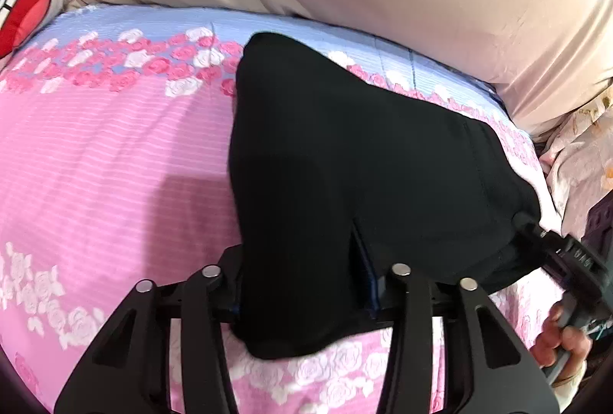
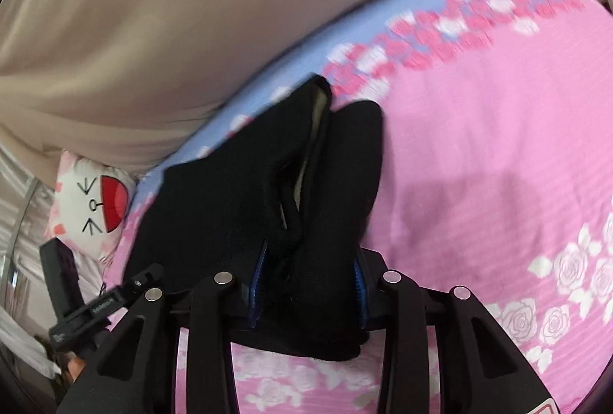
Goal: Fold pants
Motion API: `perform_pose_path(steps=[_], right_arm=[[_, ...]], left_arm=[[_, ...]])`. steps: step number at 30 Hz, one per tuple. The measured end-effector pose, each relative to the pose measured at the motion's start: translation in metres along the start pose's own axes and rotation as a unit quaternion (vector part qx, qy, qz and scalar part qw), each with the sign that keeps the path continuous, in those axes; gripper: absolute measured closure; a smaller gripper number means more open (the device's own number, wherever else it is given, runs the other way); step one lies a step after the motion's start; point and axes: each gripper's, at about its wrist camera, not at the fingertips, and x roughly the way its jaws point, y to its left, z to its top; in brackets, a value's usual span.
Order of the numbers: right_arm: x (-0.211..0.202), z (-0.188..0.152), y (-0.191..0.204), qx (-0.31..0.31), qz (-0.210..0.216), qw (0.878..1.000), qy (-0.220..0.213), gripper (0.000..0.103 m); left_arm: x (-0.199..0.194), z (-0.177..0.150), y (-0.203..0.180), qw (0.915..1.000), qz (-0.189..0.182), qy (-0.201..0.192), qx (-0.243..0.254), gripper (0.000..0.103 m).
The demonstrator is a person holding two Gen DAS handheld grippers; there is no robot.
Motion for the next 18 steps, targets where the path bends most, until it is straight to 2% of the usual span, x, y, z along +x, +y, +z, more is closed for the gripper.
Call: perform_pose_path(steps=[5,7,8,9,10,11,13,15,18], right_arm=[[-0.009,-0.013,-0.013,0.015,0.006,1.0,0.012,0.069],[0.005,-0.013,-0.023,0.041,0.003,0.999,0.024,0.056],[0.008,-0.013,-0.028,0.058,0.009,0.998,0.027,0.052],[0.014,-0.011,-0.033,0.078,0.025,0.996,0.032,0.044],[0.018,-0.011,-0.035,0.079,0.033,0.996,0.035,0.043],[0.02,-0.011,-0.033,0.073,0.032,0.996,0.033,0.044],[0.025,-0.009,-0.023,0.045,0.027,0.998,0.031,0.061],[0.017,-0.005,-0.009,0.023,0.019,0.999,0.019,0.067],[-0.009,0.009,0.025,-0.025,0.03,0.999,-0.025,0.069]], left_arm=[[-0.005,-0.012,0.003,1.0,-0.006,-0.001,0.005,0.06],[0.0,-0.008,0.011,0.9999,-0.009,0.002,-0.011,0.035],[0.009,-0.005,0.015,0.9993,-0.006,0.018,-0.031,0.005],[0.015,-0.004,0.02,0.9983,-0.013,0.028,-0.049,0.005],[0.017,-0.003,0.022,0.9975,-0.022,0.028,-0.061,0.005],[0.017,-0.002,0.019,0.9982,-0.024,0.017,-0.052,0.01],[0.019,0.001,0.014,0.9982,-0.044,0.017,-0.037,0.038],[0.011,0.006,0.012,0.9984,-0.042,0.008,-0.038,0.069],[-0.011,0.022,0.007,0.9977,-0.061,-0.015,-0.025,0.073]])
